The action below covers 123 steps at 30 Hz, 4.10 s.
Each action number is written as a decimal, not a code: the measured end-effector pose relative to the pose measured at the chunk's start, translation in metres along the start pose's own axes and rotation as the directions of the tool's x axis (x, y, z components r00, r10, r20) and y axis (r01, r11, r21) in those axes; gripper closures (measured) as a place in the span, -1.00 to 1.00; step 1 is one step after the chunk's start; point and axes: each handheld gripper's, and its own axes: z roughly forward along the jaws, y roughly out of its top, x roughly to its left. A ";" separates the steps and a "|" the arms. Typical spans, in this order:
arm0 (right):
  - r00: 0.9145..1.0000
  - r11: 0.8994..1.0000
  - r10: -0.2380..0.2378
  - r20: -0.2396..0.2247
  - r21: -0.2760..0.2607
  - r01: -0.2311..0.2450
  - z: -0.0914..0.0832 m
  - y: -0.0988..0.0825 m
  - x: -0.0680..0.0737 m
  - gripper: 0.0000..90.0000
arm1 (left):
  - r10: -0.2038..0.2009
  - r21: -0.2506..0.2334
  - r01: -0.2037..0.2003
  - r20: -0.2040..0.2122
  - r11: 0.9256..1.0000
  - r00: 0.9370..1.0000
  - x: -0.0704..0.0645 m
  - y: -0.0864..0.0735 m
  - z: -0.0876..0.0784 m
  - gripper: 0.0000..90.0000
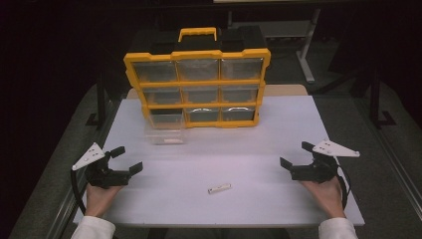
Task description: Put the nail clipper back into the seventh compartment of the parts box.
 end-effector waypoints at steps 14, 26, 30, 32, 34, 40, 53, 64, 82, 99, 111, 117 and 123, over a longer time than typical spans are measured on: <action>0.999 1.000 0.012 0.031 0.005 -0.012 -0.001 -0.001 -0.002 -1.00 | -0.024 -0.012 0.024 0.027 1.000 0.999 0.003 0.001 0.001 -1.00; 1.000 1.000 0.016 0.015 -0.005 -0.016 -0.002 -0.001 -0.002 -1.00 | 0.036 0.068 -0.039 0.045 0.997 0.998 -0.012 0.012 0.012 -1.00; 1.000 1.000 0.020 0.015 -0.008 -0.020 -0.003 -0.001 -0.002 -1.00 | 0.062 0.094 -0.067 0.046 0.993 0.997 -0.017 0.016 0.016 -1.00; 1.000 1.000 0.021 0.015 -0.006 -0.021 -0.003 -0.001 -0.002 -1.00 | 0.064 0.096 -0.068 0.048 0.993 0.997 -0.018 0.018 0.016 -1.00; 1.000 1.000 0.018 0.013 -0.003 -0.018 -0.002 -0.002 -0.002 -1.00 | 0.072 0.109 -0.077 0.048 0.991 0.996 -0.020 0.022 0.019 -1.00; 1.000 1.000 0.012 0.011 -0.002 -0.012 -0.002 -0.002 -0.001 -1.00 | 0.086 0.120 -0.094 0.073 0.988 0.994 -0.027 0.028 0.024 -1.00; 1.000 1.000 0.009 0.017 -0.011 -0.008 -0.003 -0.002 -0.001 -1.00 | 0.129 0.161 -0.154 0.156 0.975 0.979 -0.050 0.038 0.047 -1.00; 1.000 1.000 0.011 0.013 -0.013 -0.011 -0.005 -0.002 -0.001 -1.00 | 0.152 0.210 -0.189 0.180 0.959 0.972 -0.067 0.043 0.065 -1.00; 1.000 1.000 0.008 0.017 0.001 -0.008 -0.004 -0.002 -0.001 -1.00 | 0.202 0.259 -0.262 0.236 0.930 0.951 -0.091 0.045 0.089 -1.00; 1.000 1.000 0.011 0.013 0.003 -0.011 -0.003 -0.002 0.000 -1.00 | 0.233 0.305 -0.324 0.299 0.896 0.925 -0.117 0.039 0.115 -1.00; 1.000 1.000 0.011 0.010 0.001 -0.011 -0.003 -0.002 0.000 -1.00 | 0.247 0.337 -0.359 0.332 0.870 0.910 -0.133 0.035 0.131 -1.00; 1.000 1.000 0.011 0.008 -0.001 -0.011 -0.003 -0.002 0.001 -1.00 | 0.244 0.349 -0.364 0.342 0.864 0.907 -0.139 0.031 0.137 -1.00; 1.000 1.000 0.008 0.010 0.002 -0.008 -0.004 -0.002 0.000 -1.00 | 0.248 0.383 -0.386 0.361 0.839 0.899 -0.146 0.026 0.146 -1.00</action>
